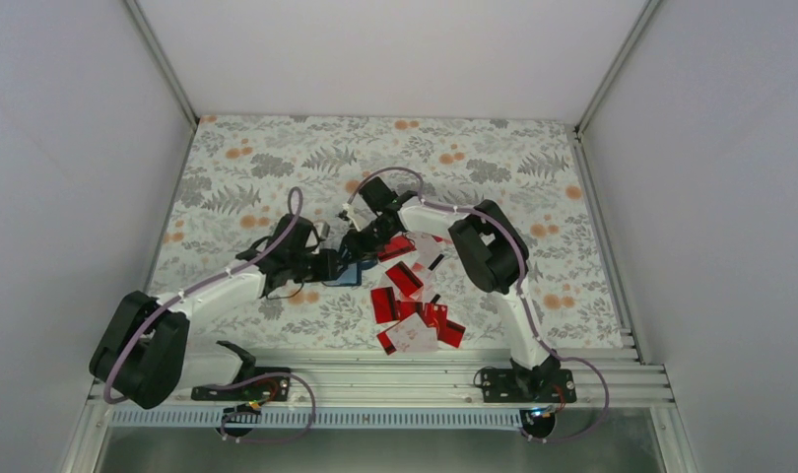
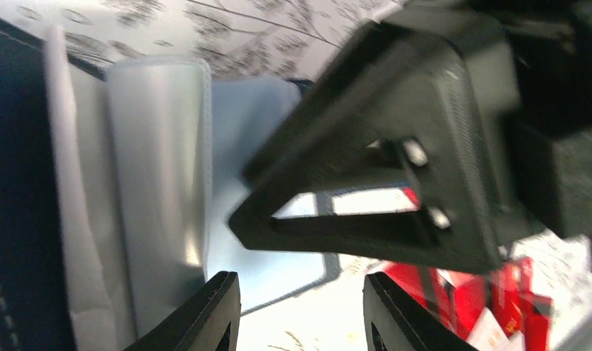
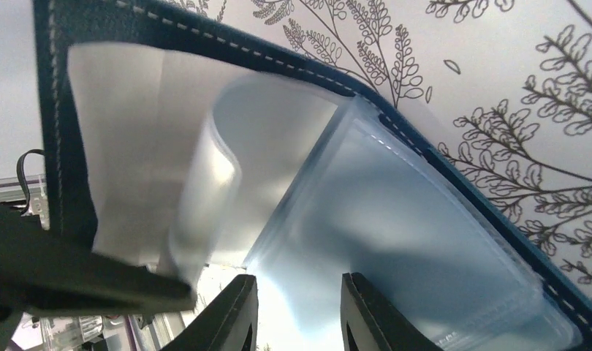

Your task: Put the credit cards into the card holder

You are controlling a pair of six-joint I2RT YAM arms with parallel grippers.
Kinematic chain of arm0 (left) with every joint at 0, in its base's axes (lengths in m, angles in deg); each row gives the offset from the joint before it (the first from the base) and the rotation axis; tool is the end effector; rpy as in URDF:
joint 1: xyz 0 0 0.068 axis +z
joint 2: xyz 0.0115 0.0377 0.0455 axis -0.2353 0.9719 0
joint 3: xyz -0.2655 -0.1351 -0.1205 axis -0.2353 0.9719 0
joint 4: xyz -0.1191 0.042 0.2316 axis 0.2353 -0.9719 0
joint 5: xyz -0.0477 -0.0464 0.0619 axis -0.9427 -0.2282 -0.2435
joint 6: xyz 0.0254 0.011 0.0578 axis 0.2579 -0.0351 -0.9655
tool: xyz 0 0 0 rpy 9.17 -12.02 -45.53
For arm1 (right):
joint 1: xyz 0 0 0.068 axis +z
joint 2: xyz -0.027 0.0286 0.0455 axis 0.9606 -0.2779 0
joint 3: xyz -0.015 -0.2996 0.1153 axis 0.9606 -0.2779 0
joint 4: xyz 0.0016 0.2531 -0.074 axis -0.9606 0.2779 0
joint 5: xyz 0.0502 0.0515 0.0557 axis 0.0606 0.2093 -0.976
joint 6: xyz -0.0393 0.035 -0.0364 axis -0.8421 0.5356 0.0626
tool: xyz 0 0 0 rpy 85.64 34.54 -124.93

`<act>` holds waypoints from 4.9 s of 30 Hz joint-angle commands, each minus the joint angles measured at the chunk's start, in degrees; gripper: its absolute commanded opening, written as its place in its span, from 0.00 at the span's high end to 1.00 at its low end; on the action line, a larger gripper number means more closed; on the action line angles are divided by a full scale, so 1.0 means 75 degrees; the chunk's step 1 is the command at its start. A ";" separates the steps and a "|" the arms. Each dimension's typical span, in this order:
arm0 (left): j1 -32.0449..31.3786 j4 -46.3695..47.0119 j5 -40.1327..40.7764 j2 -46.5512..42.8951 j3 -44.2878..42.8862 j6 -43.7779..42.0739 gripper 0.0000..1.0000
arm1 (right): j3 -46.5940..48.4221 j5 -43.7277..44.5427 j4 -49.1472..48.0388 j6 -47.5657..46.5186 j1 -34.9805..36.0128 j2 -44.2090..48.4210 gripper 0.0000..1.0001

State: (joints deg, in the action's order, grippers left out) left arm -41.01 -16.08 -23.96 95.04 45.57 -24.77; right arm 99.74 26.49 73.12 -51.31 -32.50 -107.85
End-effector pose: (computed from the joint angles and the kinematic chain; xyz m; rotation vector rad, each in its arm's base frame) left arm 0.1950 -0.1187 0.2048 0.0226 2.6208 -0.8129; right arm 0.3434 0.3504 0.1479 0.8241 -2.6494 -1.3002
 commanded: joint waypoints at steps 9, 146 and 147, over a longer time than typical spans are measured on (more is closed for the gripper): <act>0.0077 -0.1450 0.2541 0.0420 -0.0840 0.0354 0.57 | -0.0153 0.0549 0.0533 -0.0510 -0.0062 -0.0444 0.71; -0.4314 -0.0690 -0.2392 0.4311 -0.2560 -0.2849 0.77 | -0.9990 -0.1177 -0.2292 0.2452 -0.1404 0.7141 0.42; -0.4308 -0.0690 -0.2393 0.4323 -0.2561 -0.2862 0.77 | -0.9976 -0.1196 -0.2282 0.2425 -0.1405 0.7141 0.42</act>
State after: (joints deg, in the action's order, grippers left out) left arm -72.85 -21.94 -42.06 125.40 25.79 -45.03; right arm 23.35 14.45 58.37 -31.66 -43.38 -53.80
